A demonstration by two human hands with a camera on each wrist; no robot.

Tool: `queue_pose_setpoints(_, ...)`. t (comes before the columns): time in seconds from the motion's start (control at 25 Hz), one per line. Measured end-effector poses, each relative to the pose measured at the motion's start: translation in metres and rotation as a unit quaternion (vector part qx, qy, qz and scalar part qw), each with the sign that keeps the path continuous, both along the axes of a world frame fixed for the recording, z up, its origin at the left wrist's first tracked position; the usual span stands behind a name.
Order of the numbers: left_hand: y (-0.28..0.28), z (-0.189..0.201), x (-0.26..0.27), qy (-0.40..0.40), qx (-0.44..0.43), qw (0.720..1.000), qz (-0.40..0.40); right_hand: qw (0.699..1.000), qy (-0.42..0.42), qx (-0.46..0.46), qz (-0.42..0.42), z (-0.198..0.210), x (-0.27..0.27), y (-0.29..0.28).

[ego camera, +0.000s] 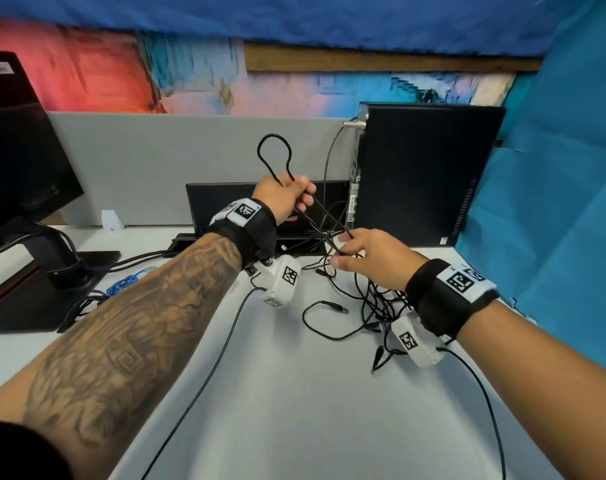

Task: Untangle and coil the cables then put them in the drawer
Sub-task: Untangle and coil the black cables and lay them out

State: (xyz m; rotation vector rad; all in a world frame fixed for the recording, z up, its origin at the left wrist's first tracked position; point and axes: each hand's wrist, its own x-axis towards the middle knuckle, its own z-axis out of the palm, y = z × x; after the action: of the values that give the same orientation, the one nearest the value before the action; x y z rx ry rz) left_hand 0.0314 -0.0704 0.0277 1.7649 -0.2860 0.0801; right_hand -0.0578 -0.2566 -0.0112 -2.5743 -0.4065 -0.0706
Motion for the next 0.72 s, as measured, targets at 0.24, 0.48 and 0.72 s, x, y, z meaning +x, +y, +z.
queue_pose_setpoints(0.24, 0.006, 0.033, 0.011, -0.033, -0.072, 0.996, 0.042, 0.991, 0.128, -0.024, -0.033, -0.004, 0.001, -0.02)
queue_pose_setpoints(0.48, -0.006, 0.034, -0.003, -0.054, -0.09, 0.992, -0.068, 0.974, 0.074, 0.212, -0.026, 0.013, 0.012, -0.021)
queue_pose_setpoints(0.72, -0.016, 0.045, -0.024, -0.143, -0.058, 0.981, -0.116, 0.916, 0.115, 0.381, 0.05, 0.054, 0.019, 0.018)
